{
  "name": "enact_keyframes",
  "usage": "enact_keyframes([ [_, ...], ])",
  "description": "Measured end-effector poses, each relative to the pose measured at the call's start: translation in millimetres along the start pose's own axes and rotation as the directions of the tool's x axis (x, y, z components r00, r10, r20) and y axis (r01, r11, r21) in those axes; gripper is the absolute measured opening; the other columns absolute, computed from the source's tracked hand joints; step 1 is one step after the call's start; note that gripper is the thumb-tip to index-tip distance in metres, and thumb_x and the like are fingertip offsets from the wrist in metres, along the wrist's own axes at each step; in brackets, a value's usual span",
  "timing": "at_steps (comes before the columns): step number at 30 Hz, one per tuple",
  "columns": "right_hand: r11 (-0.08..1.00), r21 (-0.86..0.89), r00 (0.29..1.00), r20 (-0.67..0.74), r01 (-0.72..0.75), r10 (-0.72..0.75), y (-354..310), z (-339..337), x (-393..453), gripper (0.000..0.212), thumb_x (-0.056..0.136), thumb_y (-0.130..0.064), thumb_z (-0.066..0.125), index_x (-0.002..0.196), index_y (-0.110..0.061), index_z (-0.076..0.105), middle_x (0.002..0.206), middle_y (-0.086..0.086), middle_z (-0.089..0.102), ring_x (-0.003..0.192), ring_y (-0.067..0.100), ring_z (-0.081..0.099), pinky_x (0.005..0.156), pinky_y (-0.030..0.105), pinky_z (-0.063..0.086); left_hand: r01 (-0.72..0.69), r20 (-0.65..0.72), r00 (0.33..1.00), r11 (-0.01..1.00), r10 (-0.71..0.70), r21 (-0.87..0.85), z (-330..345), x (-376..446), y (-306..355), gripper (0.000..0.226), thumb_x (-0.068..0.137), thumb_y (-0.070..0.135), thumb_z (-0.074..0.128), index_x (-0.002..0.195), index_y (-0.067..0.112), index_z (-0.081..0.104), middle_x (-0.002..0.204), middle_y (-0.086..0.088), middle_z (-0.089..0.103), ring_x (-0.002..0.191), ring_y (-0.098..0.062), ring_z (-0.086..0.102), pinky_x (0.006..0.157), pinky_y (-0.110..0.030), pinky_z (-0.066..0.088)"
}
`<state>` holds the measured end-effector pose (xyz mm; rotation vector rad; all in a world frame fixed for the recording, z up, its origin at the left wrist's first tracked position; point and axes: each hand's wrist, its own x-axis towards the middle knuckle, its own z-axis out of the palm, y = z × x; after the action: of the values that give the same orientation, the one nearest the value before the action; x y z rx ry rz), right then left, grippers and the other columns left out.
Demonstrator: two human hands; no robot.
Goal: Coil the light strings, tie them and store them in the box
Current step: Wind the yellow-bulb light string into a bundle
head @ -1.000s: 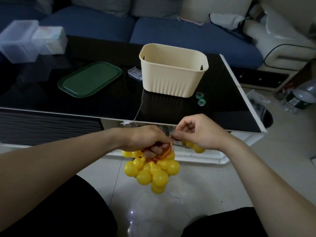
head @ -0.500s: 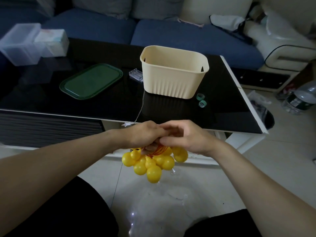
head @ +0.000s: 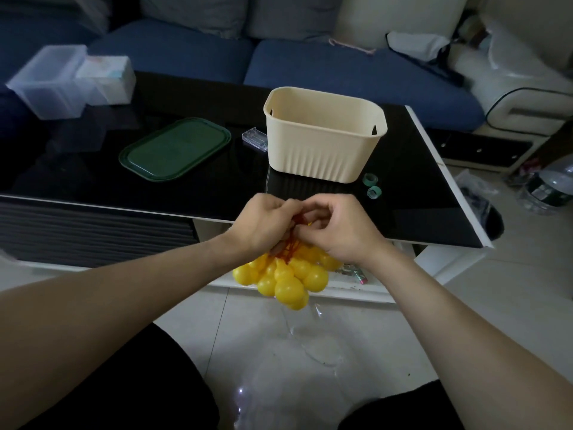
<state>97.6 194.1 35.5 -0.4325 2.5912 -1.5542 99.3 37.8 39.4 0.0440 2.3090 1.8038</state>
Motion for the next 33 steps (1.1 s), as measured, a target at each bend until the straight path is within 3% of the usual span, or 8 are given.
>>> enact_keyframes([
  [3, 1.0, -0.01, 0.997, -0.074, 0.02, -0.021, -5, 3, 6, 0.016, 0.075, -0.007, 0.077, 0.083, -0.018, 0.069, 0.065, -0.01, 0.061, 0.059, 0.001, 0.053, 0.059, 0.022, 0.045, -0.128, -0.094, 0.986, 0.985, 0.139, 0.117, 2, 2, 0, 0.053, 0.098, 0.028, 0.054, 0.064, -0.012, 0.054, 0.047, -0.008, 0.042, 0.041, -0.016, 0.036, 0.041, -0.025, 0.031],
  [7, 0.998, -0.051, 0.996, -0.085, 0.037, -0.041, -11, 1, 9, 0.024, 0.075, -0.005, 0.076, 0.071, -0.021, 0.059, 0.059, -0.009, 0.055, 0.054, 0.002, 0.047, 0.056, 0.022, 0.04, -0.209, -0.143, 0.963, 0.967, 0.23, 0.145, 2, 2, 1, 0.049, 0.096, 0.031, 0.056, 0.067, -0.009, 0.061, 0.05, -0.009, 0.046, 0.045, -0.015, 0.039, 0.045, -0.029, 0.034],
  [14, 0.996, -0.089, 0.999, 0.04, 0.028, -0.025, -16, -5, 1, 0.027, 0.076, -0.009, 0.074, 0.062, -0.027, 0.062, 0.052, -0.017, 0.052, 0.052, -0.001, 0.046, 0.054, 0.018, 0.038, -0.259, -0.034, 0.961, 0.938, 0.274, 0.231, -5, -1, 5, 0.05, 0.095, 0.034, 0.06, 0.069, -0.008, 0.068, 0.052, -0.022, 0.053, 0.046, -0.015, 0.042, 0.043, -0.027, 0.035],
  [18, 0.996, -0.085, 0.994, 0.112, 0.014, -0.004, -13, -17, -3, 0.012, 0.079, -0.009, 0.074, 0.076, -0.021, 0.074, 0.063, -0.01, 0.065, 0.059, 0.004, 0.056, 0.058, 0.021, 0.044, -0.134, 0.182, 0.979, 0.962, 0.092, 0.238, -11, 2, 7, 0.061, 0.096, 0.048, 0.052, 0.054, 0.003, 0.056, 0.058, -0.011, 0.049, 0.058, -0.021, 0.039, 0.057, -0.032, 0.034],
  [21, 0.989, -0.147, 0.978, 0.2, -0.024, 0.053, -3, -21, -5, 0.009, 0.08, -0.014, 0.078, 0.088, -0.019, 0.078, 0.081, 0.009, 0.075, 0.07, 0.015, 0.062, 0.069, 0.035, 0.05, -0.049, 0.385, 0.922, 0.97, -0.049, 0.239, -20, 5, 5, 0.048, 0.102, 0.034, 0.046, 0.062, 0.017, 0.065, 0.066, 0.0, 0.061, 0.064, -0.009, 0.051, 0.069, -0.024, 0.039],
  [27, 0.986, -0.157, 0.965, 0.244, -0.062, 0.1, 3, -15, -2, 0.016, 0.076, -0.01, 0.08, 0.084, -0.024, 0.079, 0.08, 0.007, 0.074, 0.067, 0.005, 0.059, 0.068, 0.031, 0.048, 0.027, 0.563, 0.809, 0.967, -0.171, 0.255, -35, 10, -3, 0.035, 0.101, 0.031, 0.049, 0.075, 0.015, 0.065, 0.062, -0.008, 0.044, 0.053, -0.014, 0.028, 0.051, -0.027, 0.023],
  [31, 0.987, -0.154, 0.967, 0.241, -0.052, 0.088, 9, -12, 4, 0.026, 0.074, -0.01, 0.08, 0.078, -0.035, 0.076, 0.078, 0.001, 0.074, 0.069, 0.004, 0.061, 0.072, 0.033, 0.052, 0.211, 0.613, 0.754, 0.971, -0.234, 0.112, -39, 14, -12, 0.032, 0.104, 0.026, 0.04, 0.098, 0.003, 0.061, 0.102, -0.025, 0.066, 0.04, -0.008, 0.021, 0.041, -0.018, 0.016],
  [33, 0.984, -0.171, 0.969, 0.233, -0.04, 0.079, 11, -11, 6, 0.025, 0.075, -0.011, 0.081, 0.081, -0.035, 0.076, 0.082, 0.0, 0.075, 0.074, 0.006, 0.064, 0.076, 0.037, 0.055, 0.308, 0.621, 0.735, 0.95, -0.274, 0.055, -38, 15, -14, 0.03, 0.105, 0.024, 0.035, 0.097, 0.003, 0.055, 0.092, -0.014, 0.07, 0.036, -0.004, 0.02, 0.037, -0.013, 0.018],
])
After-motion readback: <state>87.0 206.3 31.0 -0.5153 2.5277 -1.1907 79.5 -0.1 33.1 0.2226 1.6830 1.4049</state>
